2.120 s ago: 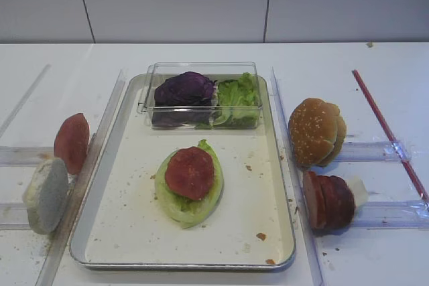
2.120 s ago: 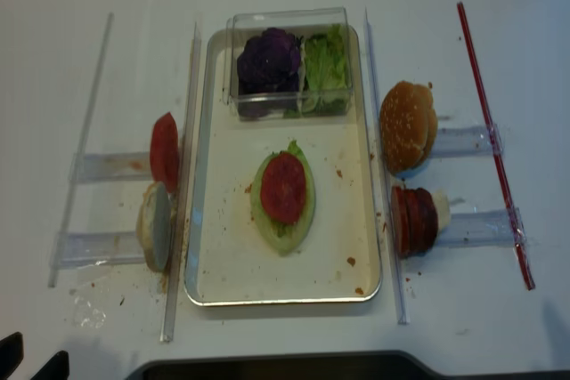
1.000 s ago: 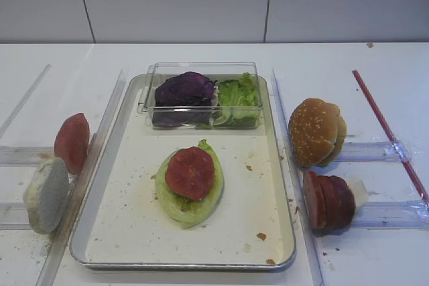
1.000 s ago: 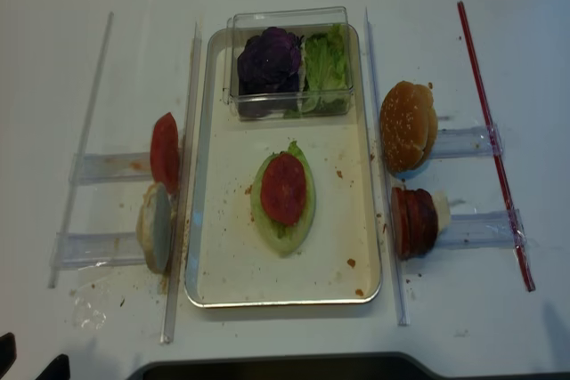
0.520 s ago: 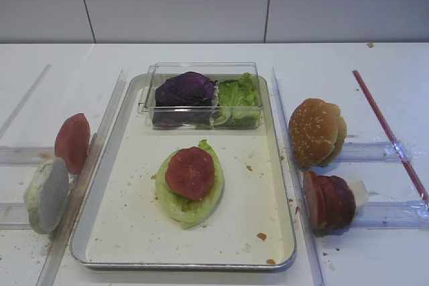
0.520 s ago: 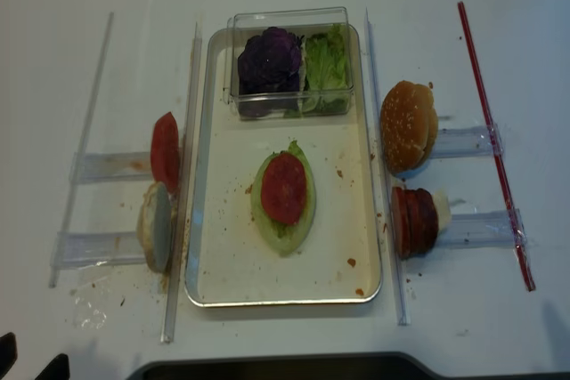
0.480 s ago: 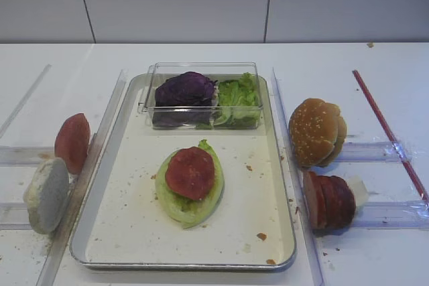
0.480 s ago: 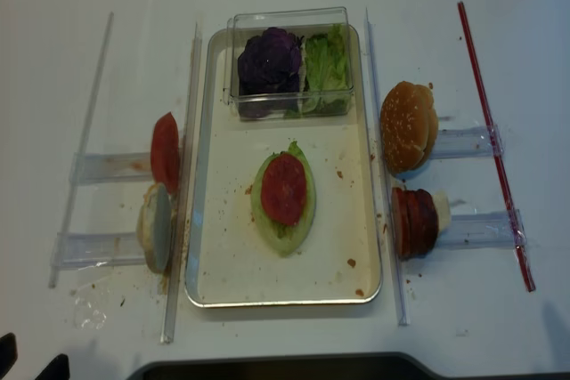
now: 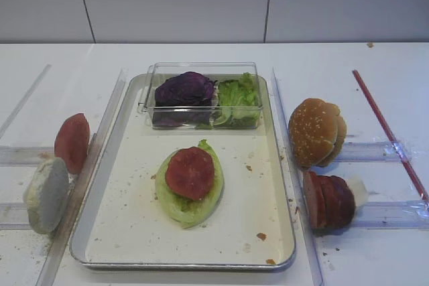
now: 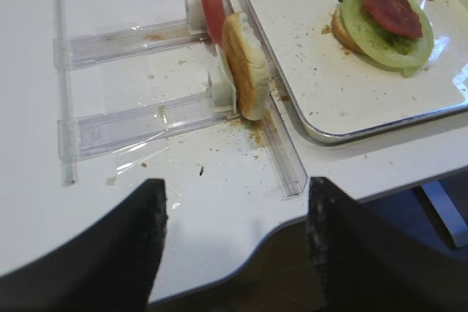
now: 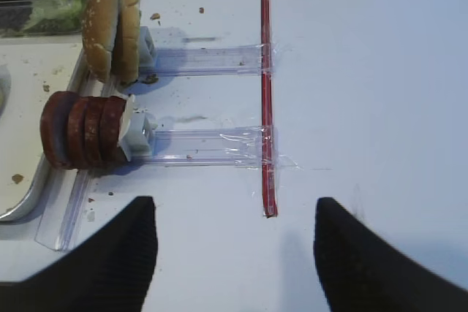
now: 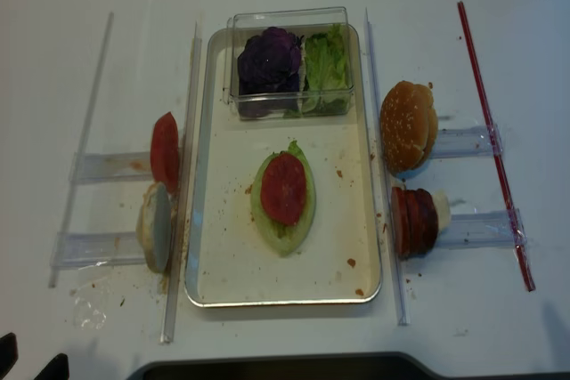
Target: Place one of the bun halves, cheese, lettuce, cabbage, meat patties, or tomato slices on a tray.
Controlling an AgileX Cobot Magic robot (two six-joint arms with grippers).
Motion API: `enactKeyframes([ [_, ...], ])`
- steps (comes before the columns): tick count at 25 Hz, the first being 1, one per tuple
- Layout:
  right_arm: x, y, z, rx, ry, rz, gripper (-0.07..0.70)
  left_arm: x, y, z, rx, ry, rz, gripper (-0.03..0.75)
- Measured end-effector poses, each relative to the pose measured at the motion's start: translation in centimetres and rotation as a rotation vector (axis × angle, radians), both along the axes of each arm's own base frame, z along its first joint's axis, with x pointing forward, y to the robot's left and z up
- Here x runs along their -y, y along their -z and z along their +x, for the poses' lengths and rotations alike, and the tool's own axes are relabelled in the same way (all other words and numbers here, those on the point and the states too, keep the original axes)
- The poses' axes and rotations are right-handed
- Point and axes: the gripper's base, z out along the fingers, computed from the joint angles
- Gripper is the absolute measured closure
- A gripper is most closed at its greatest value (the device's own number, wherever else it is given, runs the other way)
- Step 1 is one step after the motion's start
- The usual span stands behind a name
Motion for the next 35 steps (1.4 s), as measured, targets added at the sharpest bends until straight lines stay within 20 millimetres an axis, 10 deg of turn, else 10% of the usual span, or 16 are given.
enactKeyframes([
  [35, 0.00, 0.00, 0.00, 0.000, 0.001, 0.001, 0.163, 0.00, 0.00, 0.00, 0.000, 0.000, 0.000, 0.328],
])
